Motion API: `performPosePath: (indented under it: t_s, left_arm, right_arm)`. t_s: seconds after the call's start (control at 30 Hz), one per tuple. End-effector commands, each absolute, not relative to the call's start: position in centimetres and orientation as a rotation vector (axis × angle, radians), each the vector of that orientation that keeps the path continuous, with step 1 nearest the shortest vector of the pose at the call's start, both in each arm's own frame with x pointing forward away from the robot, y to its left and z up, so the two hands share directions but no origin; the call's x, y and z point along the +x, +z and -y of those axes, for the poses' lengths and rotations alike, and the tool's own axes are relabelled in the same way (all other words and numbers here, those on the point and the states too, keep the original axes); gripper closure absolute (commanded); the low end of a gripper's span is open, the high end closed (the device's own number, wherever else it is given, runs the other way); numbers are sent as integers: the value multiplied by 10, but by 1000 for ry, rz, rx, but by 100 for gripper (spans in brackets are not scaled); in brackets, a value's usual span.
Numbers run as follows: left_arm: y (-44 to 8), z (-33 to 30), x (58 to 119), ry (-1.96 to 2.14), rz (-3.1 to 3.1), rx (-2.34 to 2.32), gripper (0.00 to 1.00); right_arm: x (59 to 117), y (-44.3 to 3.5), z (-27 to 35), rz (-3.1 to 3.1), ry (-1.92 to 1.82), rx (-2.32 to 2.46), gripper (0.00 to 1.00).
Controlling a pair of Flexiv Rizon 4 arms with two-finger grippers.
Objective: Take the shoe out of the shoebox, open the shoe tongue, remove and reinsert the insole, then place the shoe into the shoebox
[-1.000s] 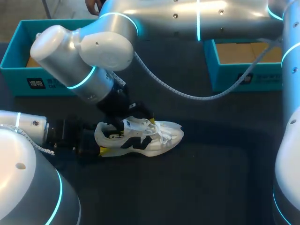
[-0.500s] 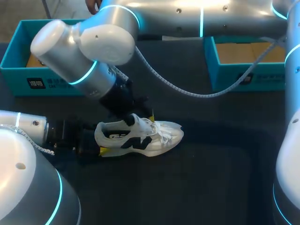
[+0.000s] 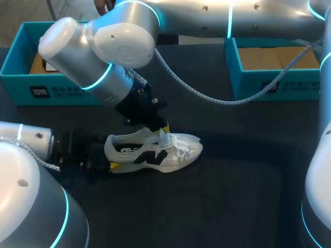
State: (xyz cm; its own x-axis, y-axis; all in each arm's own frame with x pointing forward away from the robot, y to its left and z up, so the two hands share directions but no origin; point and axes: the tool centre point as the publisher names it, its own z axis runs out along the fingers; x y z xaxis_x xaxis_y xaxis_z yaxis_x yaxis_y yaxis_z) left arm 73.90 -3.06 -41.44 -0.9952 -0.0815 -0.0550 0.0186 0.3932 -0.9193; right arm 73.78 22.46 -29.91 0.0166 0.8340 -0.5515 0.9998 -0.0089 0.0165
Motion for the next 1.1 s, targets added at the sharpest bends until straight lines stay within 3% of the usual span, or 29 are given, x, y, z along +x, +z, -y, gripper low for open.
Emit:
performPosePath:
  t_s: [0.03, 0.77, 1.03, 1.1]
  left_arm:
    - [-418, 29, 739, -1677, -2544, -58, 100]
    - [-418, 29, 739, -1677, -2544, -58, 100]
    - [-418, 29, 739, -1677, -2544, -58, 100]
    - [-418, 29, 739, -1677, -2544, -58, 100]
  right_arm:
    - [728, -298, -209, -878, -199, 2445, 100]
    - [733, -317, -136, -864, -99, 2496, 100]
    - [736, -337, -127, -896, -74, 2524, 52]
    - [737, -341, -127, -907, -70, 2533, 50]
